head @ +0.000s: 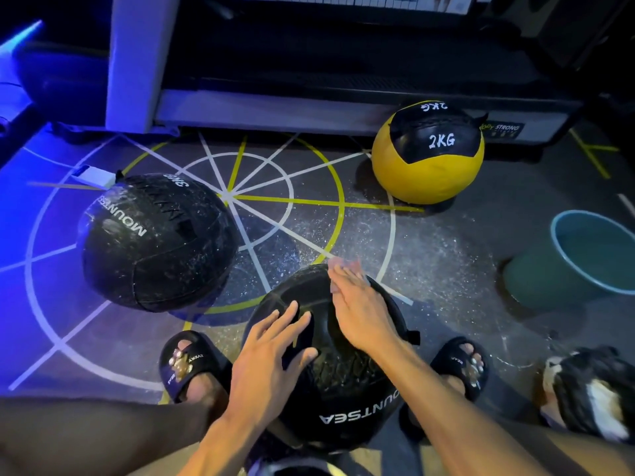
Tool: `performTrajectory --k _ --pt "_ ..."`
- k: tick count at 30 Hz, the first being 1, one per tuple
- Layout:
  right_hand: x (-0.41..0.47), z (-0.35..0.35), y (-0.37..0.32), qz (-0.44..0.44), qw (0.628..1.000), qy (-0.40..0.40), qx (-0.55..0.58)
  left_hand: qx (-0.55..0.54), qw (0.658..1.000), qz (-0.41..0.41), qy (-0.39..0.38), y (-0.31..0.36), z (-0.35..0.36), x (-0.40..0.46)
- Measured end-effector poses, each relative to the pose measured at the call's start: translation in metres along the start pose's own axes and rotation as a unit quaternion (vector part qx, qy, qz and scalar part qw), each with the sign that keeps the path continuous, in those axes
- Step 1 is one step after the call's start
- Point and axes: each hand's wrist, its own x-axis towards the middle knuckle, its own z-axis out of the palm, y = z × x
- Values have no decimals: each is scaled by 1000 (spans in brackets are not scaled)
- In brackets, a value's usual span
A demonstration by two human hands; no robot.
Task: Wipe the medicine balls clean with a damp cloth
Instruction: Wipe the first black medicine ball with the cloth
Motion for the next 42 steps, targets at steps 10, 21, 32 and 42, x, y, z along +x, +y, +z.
performTrajectory --k 10,21,32,42 --pt "11 -16 45 142 988 37 52 -19 999 29 -31 2 10 12" --pt "16 -30 83 157 987 -13 31 -26 996 52 -62 -8 5 24" --pt "32 -35 35 -19 995 -97 -9 -43 995 60 -71 -10 8 32" --pt "42 -37 47 60 996 -56 19 -47 990 69 -113 -3 11 52"
